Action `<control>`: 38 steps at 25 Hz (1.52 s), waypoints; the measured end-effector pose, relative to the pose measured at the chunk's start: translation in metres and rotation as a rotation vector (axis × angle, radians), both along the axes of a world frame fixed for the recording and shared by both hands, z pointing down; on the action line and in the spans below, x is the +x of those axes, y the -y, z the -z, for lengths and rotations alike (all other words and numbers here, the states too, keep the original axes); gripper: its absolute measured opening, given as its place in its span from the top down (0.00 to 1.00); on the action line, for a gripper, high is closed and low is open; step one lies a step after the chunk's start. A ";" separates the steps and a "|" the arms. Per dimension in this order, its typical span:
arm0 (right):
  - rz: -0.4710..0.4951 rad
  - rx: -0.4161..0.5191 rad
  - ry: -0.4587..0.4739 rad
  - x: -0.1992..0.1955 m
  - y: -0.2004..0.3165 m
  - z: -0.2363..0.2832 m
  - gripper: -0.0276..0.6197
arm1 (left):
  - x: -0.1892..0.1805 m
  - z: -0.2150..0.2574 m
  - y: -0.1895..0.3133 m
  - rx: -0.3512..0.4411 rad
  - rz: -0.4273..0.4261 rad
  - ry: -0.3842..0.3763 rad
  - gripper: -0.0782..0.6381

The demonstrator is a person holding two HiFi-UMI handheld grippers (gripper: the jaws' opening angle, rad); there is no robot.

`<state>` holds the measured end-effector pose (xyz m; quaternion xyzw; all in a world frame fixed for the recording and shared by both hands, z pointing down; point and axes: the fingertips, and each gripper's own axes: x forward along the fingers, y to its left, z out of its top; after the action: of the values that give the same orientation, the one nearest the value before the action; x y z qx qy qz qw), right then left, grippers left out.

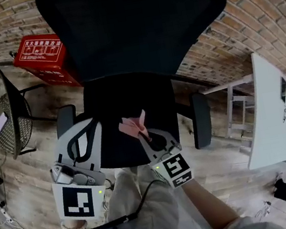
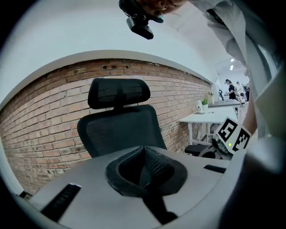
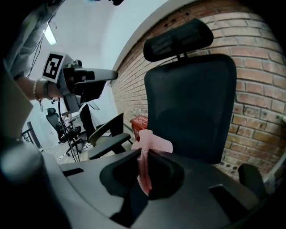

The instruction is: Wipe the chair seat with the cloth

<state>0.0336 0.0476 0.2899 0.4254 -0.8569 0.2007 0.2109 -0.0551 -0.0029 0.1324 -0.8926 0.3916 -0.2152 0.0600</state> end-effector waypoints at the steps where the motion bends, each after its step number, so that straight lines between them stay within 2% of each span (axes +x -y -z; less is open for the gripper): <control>1: -0.002 0.027 -0.002 0.005 0.004 0.018 0.87 | 0.002 0.013 0.000 0.014 -0.004 0.009 0.87; 8: -0.033 0.149 0.015 0.033 0.011 0.120 0.87 | 0.011 0.084 -0.009 0.075 -0.008 0.037 0.87; 12: -0.054 0.221 -0.009 0.044 0.015 0.171 0.87 | 0.006 0.114 -0.014 0.091 -0.011 0.008 0.87; 16: -0.087 0.289 0.013 0.054 0.022 0.210 0.87 | 0.005 0.133 -0.018 0.126 -0.016 0.003 0.87; 22: -0.094 0.334 0.006 0.054 0.028 0.235 0.87 | -0.005 0.142 -0.022 0.120 0.004 0.002 0.87; 30: -0.075 0.364 0.029 0.048 0.037 0.246 0.87 | -0.013 0.149 -0.016 0.113 0.056 -0.039 0.87; 38: -0.048 0.353 0.016 0.035 0.040 0.244 0.87 | -0.008 0.143 -0.011 0.109 0.029 -0.021 0.87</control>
<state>0.0682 0.0075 0.0458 0.4743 -0.8702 0.0556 0.1211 -0.0633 0.0080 -0.0110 -0.8844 0.4164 -0.1850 0.1010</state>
